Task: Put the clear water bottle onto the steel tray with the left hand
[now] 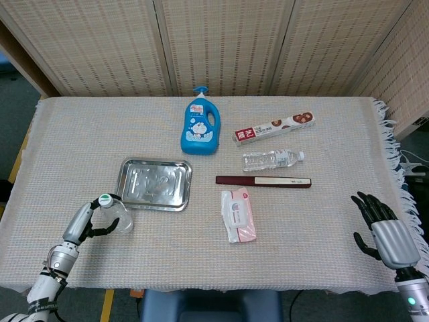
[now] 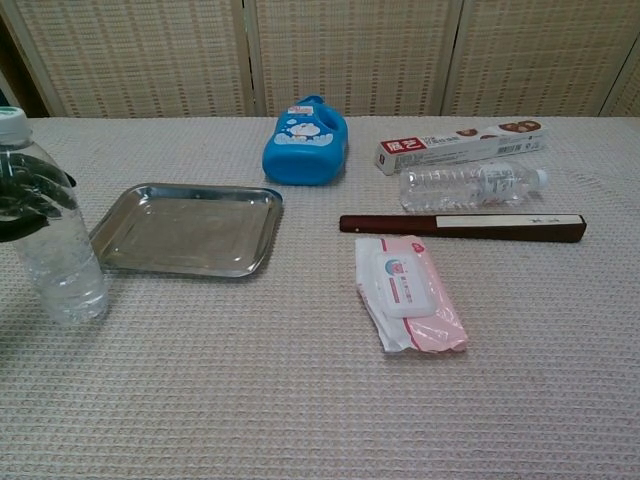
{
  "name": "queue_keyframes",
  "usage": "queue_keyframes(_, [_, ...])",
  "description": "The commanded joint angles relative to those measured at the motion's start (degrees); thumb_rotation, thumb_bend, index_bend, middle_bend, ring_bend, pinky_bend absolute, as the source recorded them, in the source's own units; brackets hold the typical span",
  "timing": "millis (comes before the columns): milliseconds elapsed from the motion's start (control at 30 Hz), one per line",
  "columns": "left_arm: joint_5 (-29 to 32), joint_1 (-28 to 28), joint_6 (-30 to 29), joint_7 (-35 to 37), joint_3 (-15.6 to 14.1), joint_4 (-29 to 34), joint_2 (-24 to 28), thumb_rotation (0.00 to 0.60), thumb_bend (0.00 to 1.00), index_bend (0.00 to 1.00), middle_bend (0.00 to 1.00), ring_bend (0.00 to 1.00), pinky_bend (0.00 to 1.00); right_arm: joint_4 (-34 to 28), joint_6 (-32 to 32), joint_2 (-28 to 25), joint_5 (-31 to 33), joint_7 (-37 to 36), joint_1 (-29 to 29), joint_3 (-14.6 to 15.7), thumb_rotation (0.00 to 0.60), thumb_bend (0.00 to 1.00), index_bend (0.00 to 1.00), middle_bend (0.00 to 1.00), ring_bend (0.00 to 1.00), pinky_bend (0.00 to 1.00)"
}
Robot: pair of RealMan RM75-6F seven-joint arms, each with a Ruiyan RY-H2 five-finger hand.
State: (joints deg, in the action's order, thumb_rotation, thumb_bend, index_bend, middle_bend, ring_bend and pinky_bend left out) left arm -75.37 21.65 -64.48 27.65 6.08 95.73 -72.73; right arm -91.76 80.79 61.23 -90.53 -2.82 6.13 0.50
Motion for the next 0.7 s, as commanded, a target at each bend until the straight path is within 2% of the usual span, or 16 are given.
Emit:
queue_keyframes(33, [1.35, 1.35, -3.27, -12.57, 2.44, -0.52, -0.41, 0.600, 0.44, 0.40, 0.48, 0.28, 0.27, -0.09, -0.09, -0.10, -0.05, 0.03, 0.07, 0.04, 0.600, 0.18, 0.00, 0.00, 0.00, 0.15])
queue_keyframes(200, [2.97, 2.81, -8.35, -34.07, 3.69, -4.40, -3.74, 0.600, 0.44, 0.43, 0.51, 0.30, 0.31, -0.15, -0.24, -0.24, -0.14, -0.07, 0.08, 0.20, 0.600, 0.18, 0.00, 0.00, 0.00, 0.15])
queue_keyframes(267, [2.80, 3.29, -10.13, -40.47, 3.82, -6.29, -4.96, 0.600, 0.44, 0.44, 0.52, 0.31, 0.31, -0.16, -0.29, -0.23, -0.13, 0.01, 0.13, 0.17, 0.600, 0.18, 0.00, 0.00, 0.00, 0.15])
queue_keyframes(367, [-0.43, 4.21, -14.68, -52.82, 3.20, -12.41, -7.64, 0.600, 0.44, 0.45, 0.54, 0.33, 0.35, -0.16, -0.39, -0.19, -0.04, 0.19, 0.12, 0.21, 0.600, 0.18, 0.00, 0.00, 0.00, 0.15])
queue_keyframes(433, [-3.22, 4.57, -17.26, -56.78, 2.69, -16.50, -9.60, 0.600, 0.44, 0.47, 0.56, 0.35, 0.37, -0.23, -0.46, -0.27, -0.08, 0.18, 0.14, 0.27, 0.600, 0.18, 0.00, 0.00, 0.00, 0.15])
queue_keyframes(467, [-3.54, 4.55, -17.45, -56.26, 2.62, -17.05, -10.12, 0.600, 0.44, 0.48, 0.56, 0.36, 0.38, -0.21, -0.46, -0.27, -0.10, 0.18, 0.16, 0.26, 0.600, 0.18, 0.00, 0.00, 0.00, 0.15])
queue_keyframes(567, [-1.85, 4.08, -15.03, -48.09, 3.19, -13.54, -9.59, 0.600, 0.44, 0.48, 0.57, 0.36, 0.40, -0.22, -0.58, -0.22, 0.05, 0.28, 0.17, 0.26, 0.600, 0.18, 0.00, 0.00, 0.00, 0.15])
queue_keyframes(700, [1.28, 3.59, -9.47, -29.46, 5.32, -4.93, -5.85, 0.600, 0.44, 0.48, 0.57, 0.36, 0.40, -0.26, -0.84, -0.22, 0.11, 0.39, 0.28, 0.29, 0.600, 0.18, 0.00, 0.00, 0.00, 0.15])
